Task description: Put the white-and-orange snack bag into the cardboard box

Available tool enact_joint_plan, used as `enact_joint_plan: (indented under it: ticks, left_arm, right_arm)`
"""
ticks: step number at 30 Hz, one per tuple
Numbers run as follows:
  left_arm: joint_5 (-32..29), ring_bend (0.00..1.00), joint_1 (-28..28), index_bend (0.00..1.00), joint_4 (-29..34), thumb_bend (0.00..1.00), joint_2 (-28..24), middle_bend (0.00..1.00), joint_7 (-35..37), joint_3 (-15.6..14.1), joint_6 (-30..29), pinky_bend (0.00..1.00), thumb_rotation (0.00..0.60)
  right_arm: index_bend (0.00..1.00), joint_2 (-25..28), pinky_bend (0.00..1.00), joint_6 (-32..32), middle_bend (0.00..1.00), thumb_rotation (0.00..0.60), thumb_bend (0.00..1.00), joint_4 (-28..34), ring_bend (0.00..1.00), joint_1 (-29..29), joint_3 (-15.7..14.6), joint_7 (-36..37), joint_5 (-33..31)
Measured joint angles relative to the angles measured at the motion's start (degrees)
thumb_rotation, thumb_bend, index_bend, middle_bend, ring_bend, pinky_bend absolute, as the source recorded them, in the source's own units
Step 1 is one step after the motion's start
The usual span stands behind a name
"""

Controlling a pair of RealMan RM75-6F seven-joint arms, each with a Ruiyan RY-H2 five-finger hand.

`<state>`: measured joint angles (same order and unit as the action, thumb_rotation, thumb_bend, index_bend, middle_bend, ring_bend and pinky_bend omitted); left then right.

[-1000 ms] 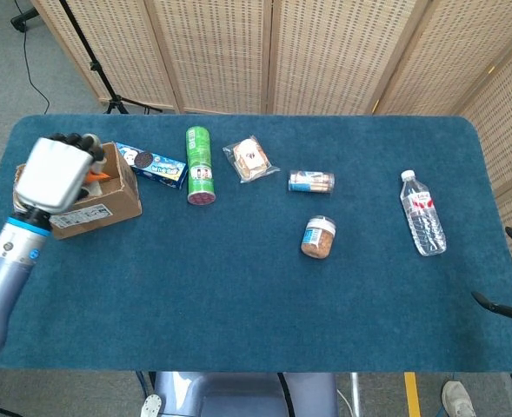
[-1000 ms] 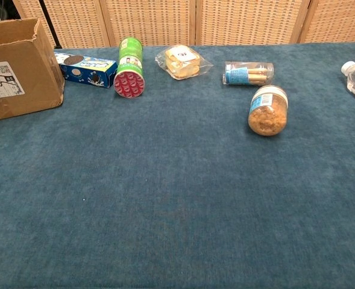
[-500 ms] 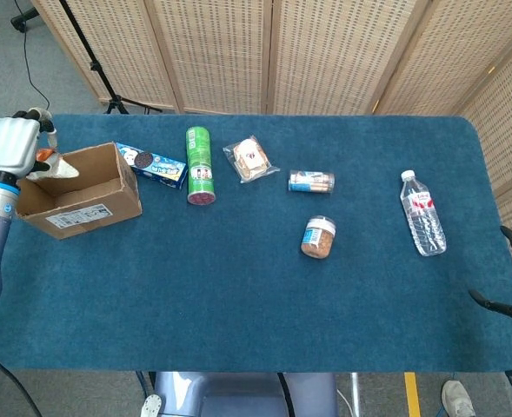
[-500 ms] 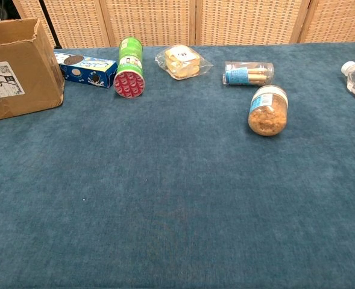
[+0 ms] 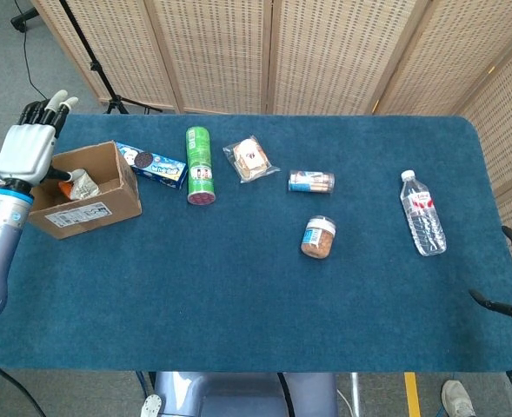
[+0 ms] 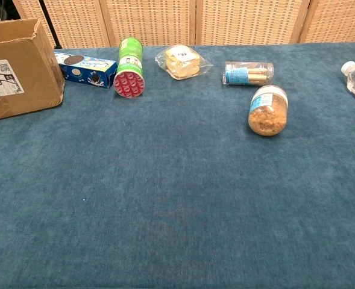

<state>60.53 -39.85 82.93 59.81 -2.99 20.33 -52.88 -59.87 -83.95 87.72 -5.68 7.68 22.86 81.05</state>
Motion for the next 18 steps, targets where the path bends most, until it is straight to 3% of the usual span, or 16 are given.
enact_joint_plan:
  ticks: [5, 9, 13, 18]
  left_arm:
    - [5.49, 0.0, 7.0, 0.0, 4.79, 0.0, -3.8, 0.0, 5.95, -1.67, -6.39, 0.0, 0.6]
    - [9.61, 0.0, 14.03, 0.0, 5.89, 0.0, -4.41, 0.0, 11.57, -5.79, -12.62, 0.0, 0.6]
    - [13.38, 0.0, 19.6, 0.0, 3.7, 0.0, -2.69, 0.0, 15.0, -10.51, -17.42, 0.0, 0.6]
    - [16.18, 0.0, 25.41, 0.0, -0.33, 0.0, 1.23, 0.0, 19.45, -13.67, -23.95, 0.0, 0.6]
  right_arm:
    - [0.0, 0.17, 0.0, -0.76, 0.0, 0.6, 0.0, 0.07, 0.0, 0.35, 0.03, 0.33, 0.7]
    - [0.0, 0.27, 0.0, -1.14, 0.0, 0.6, 0.0, 0.33, 0.0, 0.53, -0.1, 0.43, 1.34]
    - [0.0, 0.38, 0.0, -1.69, 0.0, 0.6, 0.0, 0.6, 0.0, 0.8, -0.22, 0.45, 1.84]
    - [0.0, 0.43, 0.0, -2.29, 0.0, 0.6, 0.0, 0.77, 0.0, 1.13, -0.13, -0.11, 1.89]
